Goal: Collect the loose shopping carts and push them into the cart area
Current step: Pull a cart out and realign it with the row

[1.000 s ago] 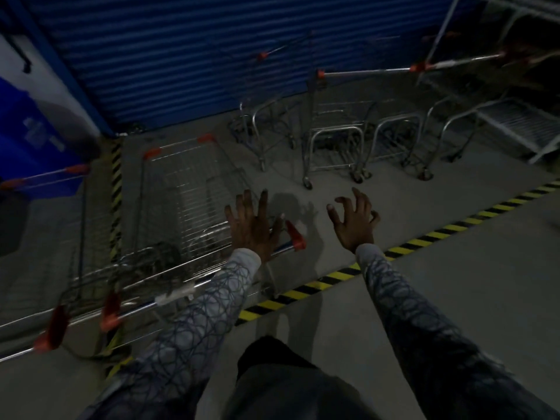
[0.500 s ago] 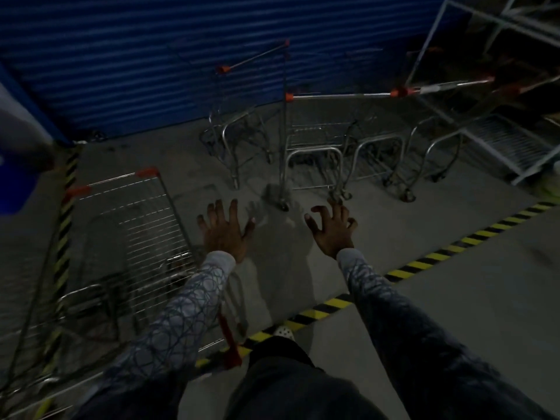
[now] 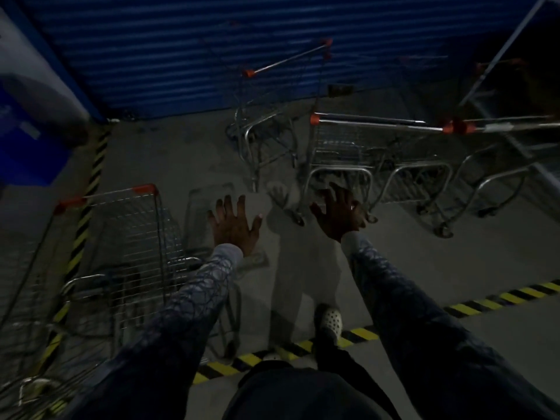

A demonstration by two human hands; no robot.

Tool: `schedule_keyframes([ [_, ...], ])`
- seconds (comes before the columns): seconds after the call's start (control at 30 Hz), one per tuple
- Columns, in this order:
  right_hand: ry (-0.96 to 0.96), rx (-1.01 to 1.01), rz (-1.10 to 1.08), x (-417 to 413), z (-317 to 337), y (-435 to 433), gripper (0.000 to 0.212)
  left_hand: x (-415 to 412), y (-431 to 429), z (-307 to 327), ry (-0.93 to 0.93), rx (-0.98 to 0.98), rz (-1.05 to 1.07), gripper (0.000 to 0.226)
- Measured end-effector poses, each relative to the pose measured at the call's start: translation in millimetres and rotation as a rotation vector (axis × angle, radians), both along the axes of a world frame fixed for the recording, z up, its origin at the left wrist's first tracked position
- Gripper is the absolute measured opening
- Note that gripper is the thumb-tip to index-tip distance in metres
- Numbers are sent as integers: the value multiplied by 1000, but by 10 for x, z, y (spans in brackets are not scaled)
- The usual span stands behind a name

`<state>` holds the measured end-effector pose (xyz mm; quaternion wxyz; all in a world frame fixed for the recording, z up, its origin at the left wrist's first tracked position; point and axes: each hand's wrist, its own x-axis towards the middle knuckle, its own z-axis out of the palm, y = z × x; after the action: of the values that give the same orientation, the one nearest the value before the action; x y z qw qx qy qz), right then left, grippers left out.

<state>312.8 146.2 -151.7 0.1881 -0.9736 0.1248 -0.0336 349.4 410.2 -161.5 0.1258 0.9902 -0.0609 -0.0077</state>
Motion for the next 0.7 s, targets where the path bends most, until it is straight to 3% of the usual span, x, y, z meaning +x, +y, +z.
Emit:
schedule_keyframes([
  [0.17,-58,68,110,733,-35,-430,48,572,-453,72,46,30,65,76],
  [0.33,-22,64,163,1511,42,-819,68,1192,-904,154,17,28,126,73],
  [0.43,-164,19,259,2064,129,-956,60,1567,-1128,238,15,31,145,73],
  [0.7,-188,57,337,3704,210,-970,57,3158,-1636,462,-10,81,84,77],
])
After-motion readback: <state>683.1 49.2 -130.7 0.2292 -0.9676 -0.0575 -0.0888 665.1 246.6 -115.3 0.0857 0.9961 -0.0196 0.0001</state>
